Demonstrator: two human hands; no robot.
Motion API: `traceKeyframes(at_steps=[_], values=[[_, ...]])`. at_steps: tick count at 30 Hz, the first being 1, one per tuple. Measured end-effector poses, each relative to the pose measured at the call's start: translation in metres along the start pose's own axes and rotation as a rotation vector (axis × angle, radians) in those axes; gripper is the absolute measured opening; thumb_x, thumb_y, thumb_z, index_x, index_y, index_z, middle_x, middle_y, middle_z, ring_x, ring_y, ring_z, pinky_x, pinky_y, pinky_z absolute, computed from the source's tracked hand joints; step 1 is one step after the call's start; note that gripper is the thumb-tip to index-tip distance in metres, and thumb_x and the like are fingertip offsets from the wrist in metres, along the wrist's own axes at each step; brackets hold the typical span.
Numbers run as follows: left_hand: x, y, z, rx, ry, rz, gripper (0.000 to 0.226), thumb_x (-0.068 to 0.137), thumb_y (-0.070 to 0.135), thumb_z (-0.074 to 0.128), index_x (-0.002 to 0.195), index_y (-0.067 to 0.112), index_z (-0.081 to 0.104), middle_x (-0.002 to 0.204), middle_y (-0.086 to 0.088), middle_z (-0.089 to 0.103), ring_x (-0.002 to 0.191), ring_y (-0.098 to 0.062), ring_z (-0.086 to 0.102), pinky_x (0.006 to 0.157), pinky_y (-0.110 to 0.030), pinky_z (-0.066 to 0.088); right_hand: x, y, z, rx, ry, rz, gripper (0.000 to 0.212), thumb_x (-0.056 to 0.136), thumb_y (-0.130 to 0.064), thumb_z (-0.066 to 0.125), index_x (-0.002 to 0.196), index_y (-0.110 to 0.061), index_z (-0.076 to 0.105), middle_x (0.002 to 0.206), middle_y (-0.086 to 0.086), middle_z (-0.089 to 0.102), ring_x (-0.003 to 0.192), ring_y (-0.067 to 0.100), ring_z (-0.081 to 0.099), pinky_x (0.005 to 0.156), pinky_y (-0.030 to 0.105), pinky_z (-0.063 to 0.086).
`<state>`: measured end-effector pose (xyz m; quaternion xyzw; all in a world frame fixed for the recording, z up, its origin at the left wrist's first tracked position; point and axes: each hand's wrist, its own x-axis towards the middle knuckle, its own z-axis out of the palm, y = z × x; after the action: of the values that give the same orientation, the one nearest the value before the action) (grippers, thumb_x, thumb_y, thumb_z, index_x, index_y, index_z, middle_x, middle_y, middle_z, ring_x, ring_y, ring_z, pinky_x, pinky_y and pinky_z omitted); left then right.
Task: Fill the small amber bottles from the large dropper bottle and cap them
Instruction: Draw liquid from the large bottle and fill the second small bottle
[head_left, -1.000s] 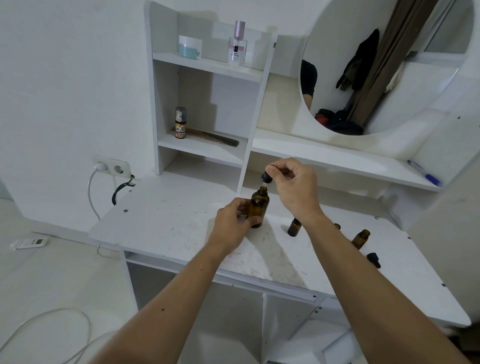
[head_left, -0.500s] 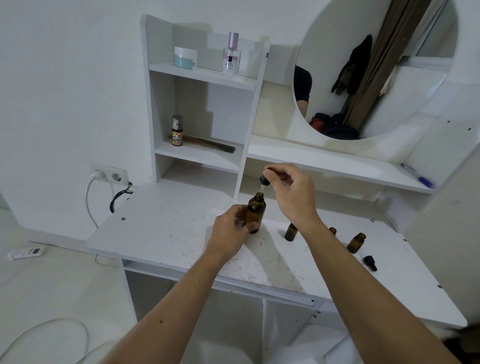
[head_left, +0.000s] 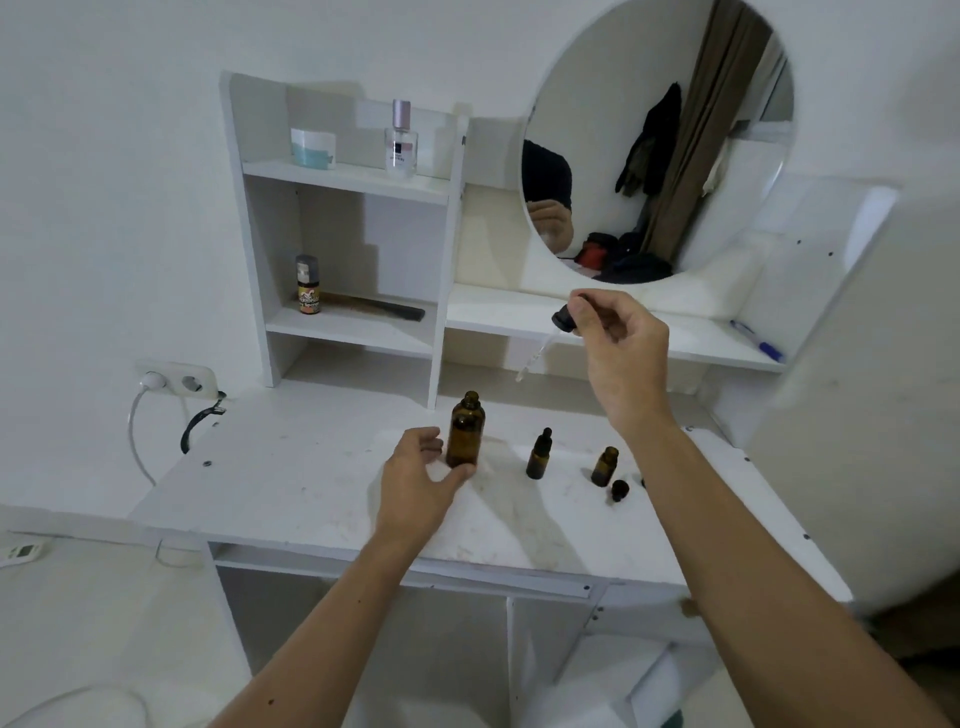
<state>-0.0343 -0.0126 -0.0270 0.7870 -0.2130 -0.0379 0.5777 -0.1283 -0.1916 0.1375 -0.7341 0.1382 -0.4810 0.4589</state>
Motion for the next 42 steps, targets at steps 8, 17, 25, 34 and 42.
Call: traceKeyframes(at_steps=[8, 17, 25, 34, 42], values=[[-0.043, 0.020, 0.046, -0.027, -0.225, 0.129, 0.029, 0.086, 0.029, 0.084, 0.110, 0.023, 0.068, 0.102, 0.013, 0.072, 0.093, 0.003, 0.068, 0.087, -0.018, 0.058, -0.026, 0.024, -0.073, -0.064, 0.078, 0.055, 0.009, 0.101, -0.016, 0.072, 0.109, -0.017, 0.076, 0.097, -0.008, 0.079, 0.094, 0.004, 0.076, 0.088, 0.017, 0.056], [-0.030, 0.041, 0.119, 0.106, -0.392, 0.235, 0.059, 0.096, 0.026, 0.074, 0.150, 0.018, 0.052, 0.149, 0.002, 0.058, 0.138, -0.012, 0.053, 0.117, -0.035, 0.044, -0.036, 0.057, -0.113, -0.133, 0.097, 0.136, 0.010, 0.101, -0.020, 0.072, 0.110, -0.021, 0.076, 0.097, -0.007, 0.080, 0.094, 0.002, 0.077, 0.090, 0.016, 0.057], [-0.015, 0.050, 0.155, 0.116, -0.342, 0.260, 0.048, 0.102, 0.029, 0.064, 0.147, 0.016, 0.053, 0.143, 0.001, 0.063, 0.134, -0.015, 0.057, 0.112, -0.034, 0.047, -0.031, 0.079, -0.110, -0.105, 0.078, 0.154, 0.012, 0.101, -0.020, 0.073, 0.111, -0.018, 0.077, 0.094, -0.009, 0.081, 0.094, 0.003, 0.077, 0.089, 0.017, 0.057], [0.002, 0.047, 0.173, 0.088, -0.341, 0.259, 0.029, 0.098, 0.025, 0.070, 0.126, 0.018, 0.068, 0.114, 0.005, 0.075, 0.111, -0.012, 0.069, 0.100, -0.031, 0.055, -0.033, 0.098, -0.106, -0.158, 0.014, 0.167, 0.008, 0.099, -0.019, 0.074, 0.106, -0.017, 0.077, 0.088, -0.008, 0.081, 0.089, 0.004, 0.077, 0.088, 0.024, 0.058], [0.002, 0.046, 0.173, 0.067, -0.320, 0.255, 0.025, 0.097, 0.022, 0.071, 0.122, 0.017, 0.070, 0.109, 0.004, 0.076, 0.104, -0.009, 0.070, 0.093, -0.019, 0.051, -0.036, 0.105, -0.100, -0.205, 0.012, 0.205, 0.008, 0.098, -0.021, 0.075, 0.092, -0.016, 0.076, 0.085, -0.006, 0.081, 0.057, 0.002, 0.066, 0.052, 0.009, 0.045]])
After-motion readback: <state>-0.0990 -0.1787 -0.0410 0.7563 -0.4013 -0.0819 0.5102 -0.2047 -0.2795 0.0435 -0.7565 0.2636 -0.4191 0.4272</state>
